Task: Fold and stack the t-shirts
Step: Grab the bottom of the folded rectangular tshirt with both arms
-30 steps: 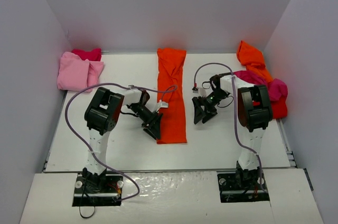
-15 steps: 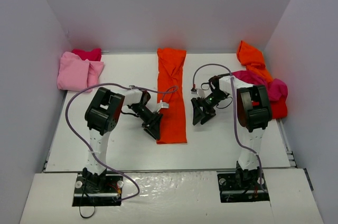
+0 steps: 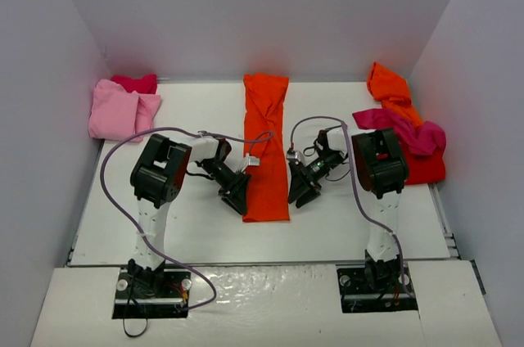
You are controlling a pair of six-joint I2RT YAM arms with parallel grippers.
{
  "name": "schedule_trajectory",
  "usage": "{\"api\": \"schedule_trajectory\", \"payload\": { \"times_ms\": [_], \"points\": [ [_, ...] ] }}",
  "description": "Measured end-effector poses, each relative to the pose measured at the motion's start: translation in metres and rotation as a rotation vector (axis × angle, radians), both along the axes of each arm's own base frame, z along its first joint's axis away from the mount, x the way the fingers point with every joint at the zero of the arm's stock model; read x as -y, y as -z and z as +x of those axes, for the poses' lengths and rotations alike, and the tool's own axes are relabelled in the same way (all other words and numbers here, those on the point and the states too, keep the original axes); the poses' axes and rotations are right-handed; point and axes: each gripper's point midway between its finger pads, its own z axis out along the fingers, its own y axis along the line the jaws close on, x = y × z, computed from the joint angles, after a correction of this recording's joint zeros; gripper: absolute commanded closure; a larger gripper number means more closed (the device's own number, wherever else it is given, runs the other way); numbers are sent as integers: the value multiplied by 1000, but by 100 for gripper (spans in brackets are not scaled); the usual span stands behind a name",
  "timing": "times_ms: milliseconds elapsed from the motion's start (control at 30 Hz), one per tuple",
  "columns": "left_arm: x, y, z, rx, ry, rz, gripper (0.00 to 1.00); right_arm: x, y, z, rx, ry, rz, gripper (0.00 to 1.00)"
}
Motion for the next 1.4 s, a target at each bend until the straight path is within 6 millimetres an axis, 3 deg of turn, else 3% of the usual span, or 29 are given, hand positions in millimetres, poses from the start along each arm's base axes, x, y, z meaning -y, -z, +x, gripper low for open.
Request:
{"api": "schedule_trajectory", "payload": {
  "times_ms": [200,333,667,967,1400],
  "points": [
    [-6,0,7,-1,-29,1,69,-29,0,-32,-32,-119,29,35],
    [-8,0,9,-1,-38,1,69,-34,0,-42,-50,-145,37,36],
    [-8,0,9,-4,-38,1,69,-31,1,-44,-50,-131,39,38],
    [-8,-2,8,-6,-34,-2,67,-19,7,-37,-58,-64,-30,47],
    [-4,-4,4,-5,-8,4,64,-24,10,-35,-64,-76,-61,55]
  ]
}}
